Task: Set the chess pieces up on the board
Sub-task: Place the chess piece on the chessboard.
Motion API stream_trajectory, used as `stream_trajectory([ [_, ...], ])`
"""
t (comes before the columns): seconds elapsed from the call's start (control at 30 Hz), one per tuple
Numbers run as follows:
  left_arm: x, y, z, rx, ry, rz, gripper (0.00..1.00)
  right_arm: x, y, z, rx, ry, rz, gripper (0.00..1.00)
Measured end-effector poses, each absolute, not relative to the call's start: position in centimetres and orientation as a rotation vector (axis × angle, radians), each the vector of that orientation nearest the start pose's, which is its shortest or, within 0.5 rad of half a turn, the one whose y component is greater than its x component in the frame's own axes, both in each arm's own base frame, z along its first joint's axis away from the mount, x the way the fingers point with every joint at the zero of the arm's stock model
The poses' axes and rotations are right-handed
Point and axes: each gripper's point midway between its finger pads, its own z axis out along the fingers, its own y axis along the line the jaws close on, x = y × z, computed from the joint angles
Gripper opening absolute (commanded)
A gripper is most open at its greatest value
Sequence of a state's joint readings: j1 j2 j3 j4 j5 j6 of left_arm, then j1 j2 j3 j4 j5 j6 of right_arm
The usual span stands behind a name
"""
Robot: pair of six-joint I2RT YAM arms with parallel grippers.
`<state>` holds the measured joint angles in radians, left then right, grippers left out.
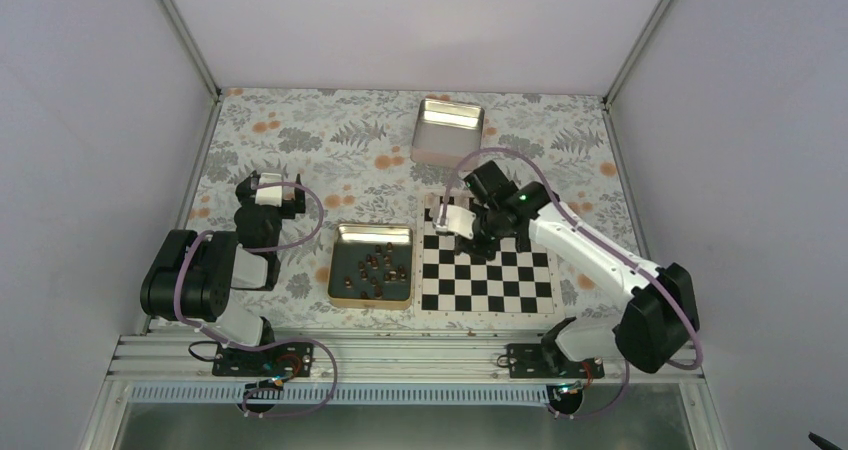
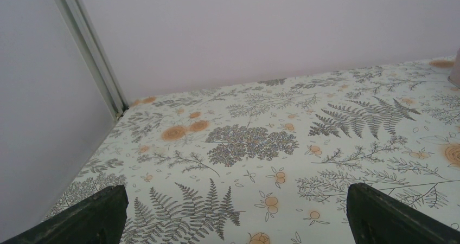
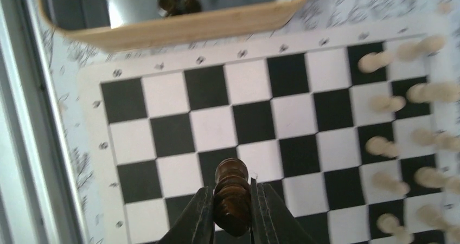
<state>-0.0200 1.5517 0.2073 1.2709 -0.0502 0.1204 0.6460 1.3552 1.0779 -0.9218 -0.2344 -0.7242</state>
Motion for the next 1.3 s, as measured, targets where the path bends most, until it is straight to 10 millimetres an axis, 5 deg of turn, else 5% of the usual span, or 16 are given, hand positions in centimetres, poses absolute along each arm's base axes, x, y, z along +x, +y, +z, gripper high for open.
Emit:
stream_trajectory([
  [0.5,37.4,0.1,13.4,0.077,1.644,0.118,1.0,14.8,15.6,7.4,-1.927,2.268,0.298,0.06],
  [1.3,37.4,0.1,13.4,0.076,1.644,0.119,1.0,13.5,15.6,4.9,-2.04,2.173,0.348,0.05],
])
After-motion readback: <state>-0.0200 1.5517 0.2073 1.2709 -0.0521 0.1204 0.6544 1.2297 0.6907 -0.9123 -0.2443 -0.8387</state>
